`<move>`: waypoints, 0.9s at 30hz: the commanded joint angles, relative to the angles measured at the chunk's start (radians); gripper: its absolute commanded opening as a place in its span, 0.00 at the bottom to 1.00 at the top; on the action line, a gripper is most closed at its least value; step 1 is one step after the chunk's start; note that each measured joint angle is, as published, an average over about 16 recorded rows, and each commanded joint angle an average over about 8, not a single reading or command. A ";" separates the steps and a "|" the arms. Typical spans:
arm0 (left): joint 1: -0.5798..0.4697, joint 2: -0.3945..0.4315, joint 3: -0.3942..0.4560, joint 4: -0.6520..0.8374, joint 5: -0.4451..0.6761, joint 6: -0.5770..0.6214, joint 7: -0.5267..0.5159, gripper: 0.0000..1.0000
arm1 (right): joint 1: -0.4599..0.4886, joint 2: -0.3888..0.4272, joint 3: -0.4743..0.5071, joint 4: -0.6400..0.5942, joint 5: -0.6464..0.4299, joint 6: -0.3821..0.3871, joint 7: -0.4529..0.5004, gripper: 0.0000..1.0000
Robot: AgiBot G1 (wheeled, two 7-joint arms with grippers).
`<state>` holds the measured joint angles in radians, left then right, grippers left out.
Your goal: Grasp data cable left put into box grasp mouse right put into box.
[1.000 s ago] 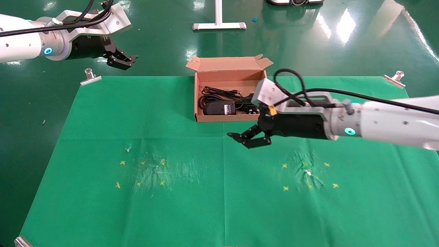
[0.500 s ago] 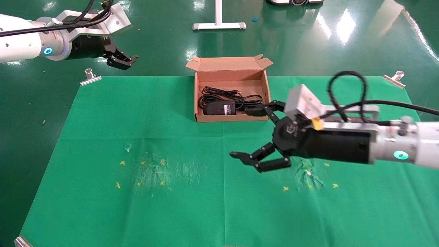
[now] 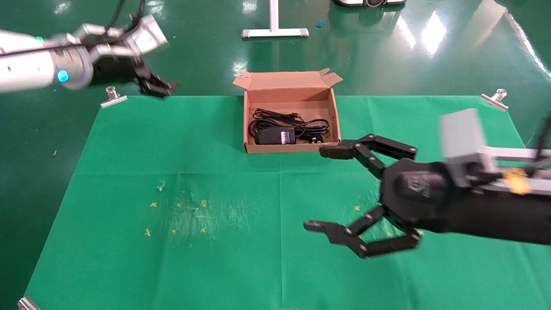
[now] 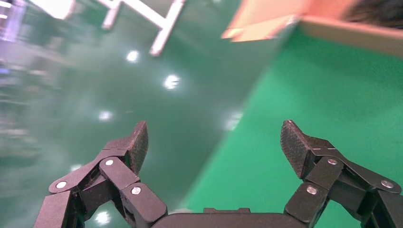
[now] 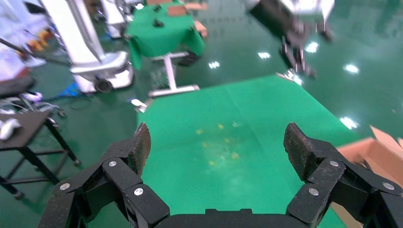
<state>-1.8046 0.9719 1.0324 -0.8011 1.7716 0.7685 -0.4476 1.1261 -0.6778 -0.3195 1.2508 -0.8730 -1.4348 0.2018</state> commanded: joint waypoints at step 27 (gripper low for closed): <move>0.368 -0.182 -0.379 -0.243 -0.525 0.366 0.131 1.00 | -0.051 0.067 0.038 0.032 0.143 -0.061 -0.015 1.00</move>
<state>-1.4369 0.7902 0.6533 -1.0444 1.2473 1.1347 -0.3167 1.0754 -0.6108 -0.2815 1.2831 -0.7296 -1.4956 0.1865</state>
